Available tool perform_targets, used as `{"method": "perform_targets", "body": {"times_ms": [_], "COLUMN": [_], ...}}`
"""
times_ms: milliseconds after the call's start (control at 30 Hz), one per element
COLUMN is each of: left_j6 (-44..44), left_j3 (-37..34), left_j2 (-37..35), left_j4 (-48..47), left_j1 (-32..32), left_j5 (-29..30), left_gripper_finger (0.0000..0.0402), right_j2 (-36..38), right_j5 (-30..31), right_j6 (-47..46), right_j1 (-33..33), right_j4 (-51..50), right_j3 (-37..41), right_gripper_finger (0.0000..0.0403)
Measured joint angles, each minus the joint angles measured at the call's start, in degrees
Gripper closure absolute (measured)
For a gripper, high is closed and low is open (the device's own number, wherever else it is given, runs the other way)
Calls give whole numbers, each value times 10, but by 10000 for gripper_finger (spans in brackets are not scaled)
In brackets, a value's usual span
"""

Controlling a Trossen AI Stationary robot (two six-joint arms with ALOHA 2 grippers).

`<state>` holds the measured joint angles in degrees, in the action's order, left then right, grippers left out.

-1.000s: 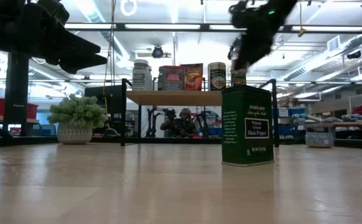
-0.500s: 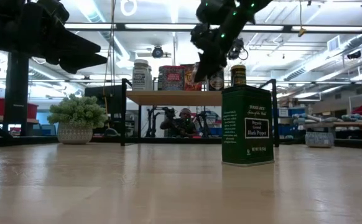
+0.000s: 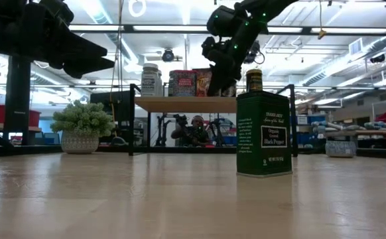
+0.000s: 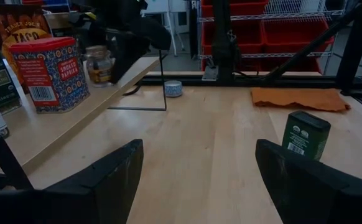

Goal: Shelf spices
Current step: Put the brown seasoning bottle on the shelf

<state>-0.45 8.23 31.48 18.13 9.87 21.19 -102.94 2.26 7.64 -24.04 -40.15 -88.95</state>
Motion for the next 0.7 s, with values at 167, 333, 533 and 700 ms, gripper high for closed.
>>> {"method": "perform_targets", "body": {"times_ms": [167,333,533,700], "left_j6": [0,1,1,1], "left_j3": [0,0,0,0], "left_j2": [0,0,0,0], "left_j4": [0,0,0,0], "left_j1": [0,0,0,0], "left_j5": [0,0,0,0], "left_gripper_finger": [85,85,85,85], "right_j2": [3,28,86,128], "right_j5": [1,1,20,42], "right_j6": [-7,-16,-44,-88], "right_j1": [7,14,16,22], "right_j4": [-23,-33,-54,-93], "right_j3": [0,0,0,1], "right_gripper_finger": [147,191,232,251]}}
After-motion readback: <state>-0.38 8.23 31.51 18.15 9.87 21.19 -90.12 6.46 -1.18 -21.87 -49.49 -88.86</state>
